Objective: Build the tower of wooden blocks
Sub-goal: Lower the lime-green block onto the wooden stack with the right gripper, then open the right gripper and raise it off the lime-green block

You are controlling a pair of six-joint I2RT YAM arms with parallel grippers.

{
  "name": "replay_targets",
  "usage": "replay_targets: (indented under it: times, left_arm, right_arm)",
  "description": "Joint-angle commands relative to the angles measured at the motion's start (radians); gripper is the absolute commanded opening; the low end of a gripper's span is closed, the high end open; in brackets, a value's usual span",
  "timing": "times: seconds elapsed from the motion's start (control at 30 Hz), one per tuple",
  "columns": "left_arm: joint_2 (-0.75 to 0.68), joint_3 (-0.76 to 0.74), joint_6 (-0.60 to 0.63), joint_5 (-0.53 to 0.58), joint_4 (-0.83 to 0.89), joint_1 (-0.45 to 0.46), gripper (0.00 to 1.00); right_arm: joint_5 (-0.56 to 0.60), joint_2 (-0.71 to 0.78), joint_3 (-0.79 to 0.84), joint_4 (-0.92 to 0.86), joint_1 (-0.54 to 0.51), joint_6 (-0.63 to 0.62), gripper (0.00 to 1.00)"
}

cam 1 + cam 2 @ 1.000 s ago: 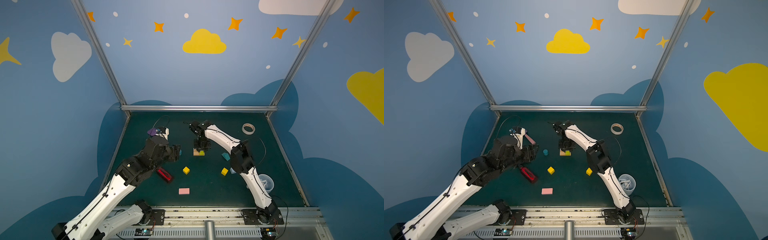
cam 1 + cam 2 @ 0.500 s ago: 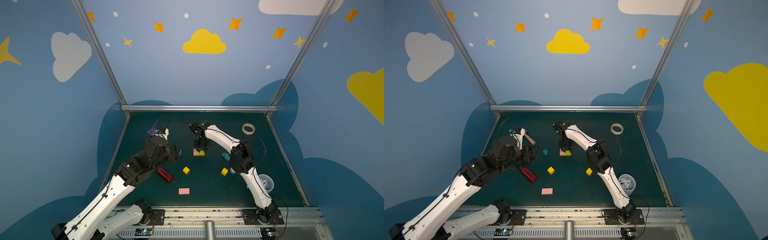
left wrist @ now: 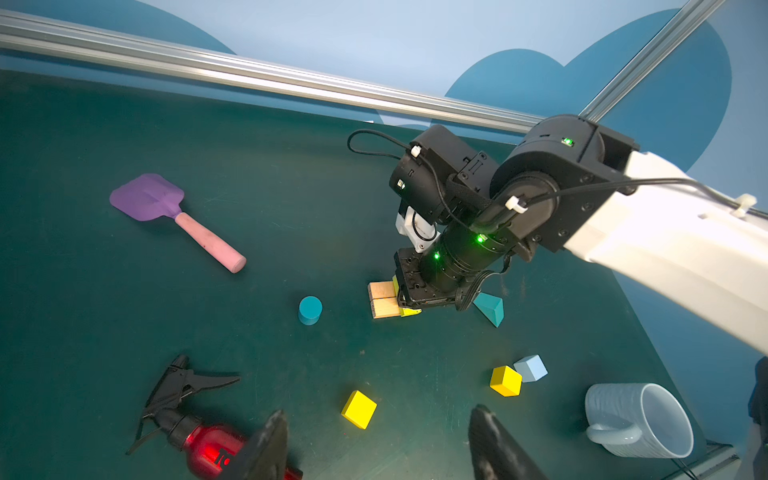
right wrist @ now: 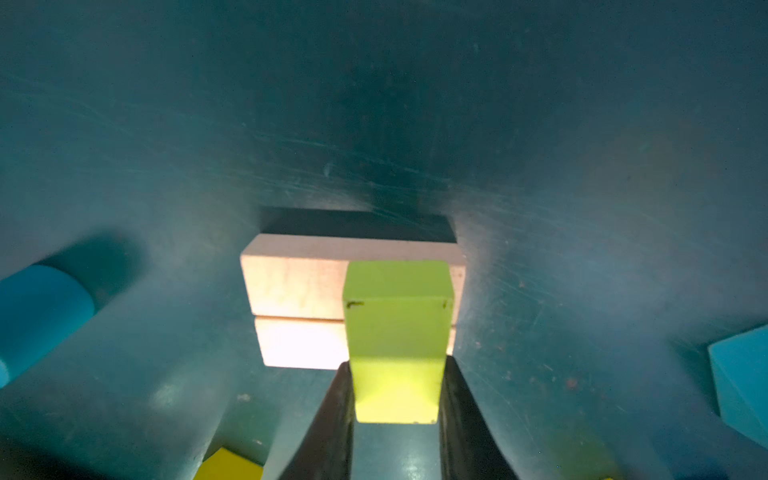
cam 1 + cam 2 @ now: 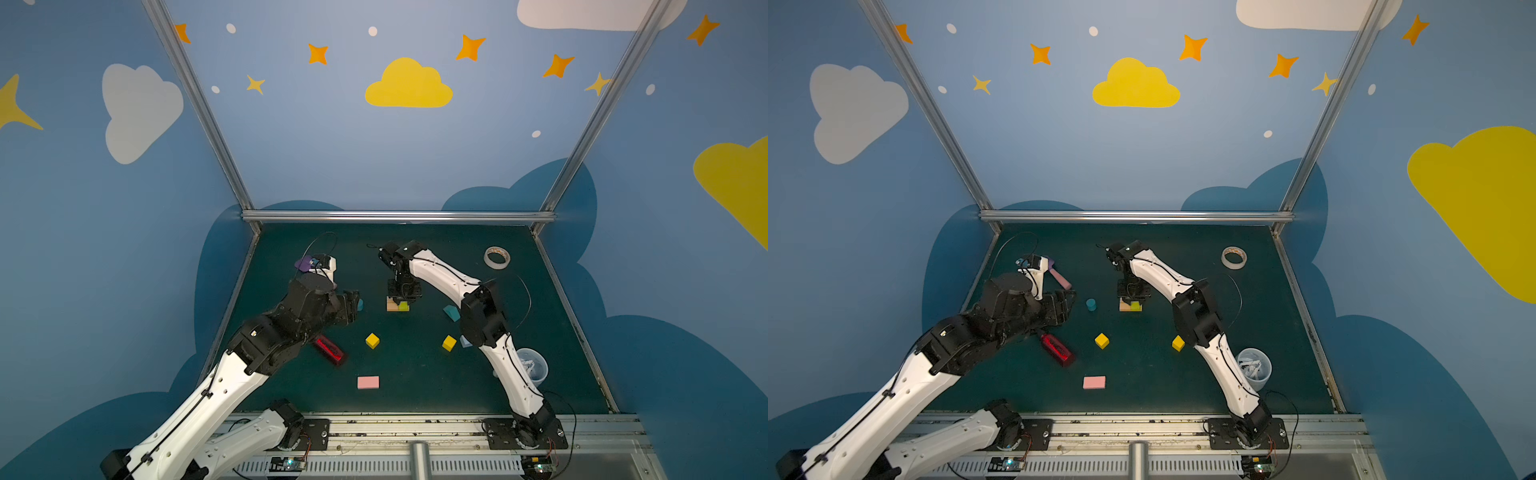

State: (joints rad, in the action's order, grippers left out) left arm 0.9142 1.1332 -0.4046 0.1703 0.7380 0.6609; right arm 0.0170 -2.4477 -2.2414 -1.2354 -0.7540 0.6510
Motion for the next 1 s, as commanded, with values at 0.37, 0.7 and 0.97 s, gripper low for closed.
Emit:
replay_targets:
  times: [0.37,0.7,0.97]
  left_arm:
    - [-0.02,-0.006,-0.012,0.003,0.004,-0.006,0.69]
    - [-0.02,-0.003,-0.009,-0.003,0.008,-0.006,0.69]
    - [-0.015,-0.009,0.009,-0.066,0.051,-0.006,0.68]
  right_arm:
    - [0.001,-0.016,-0.024,-0.019,0.004,0.01,0.36]
    - [0.008,-0.004,-0.024,-0.019,0.006,0.012,0.43]
    - [0.03,0.079,-0.022,-0.026,0.009,0.001,0.58]
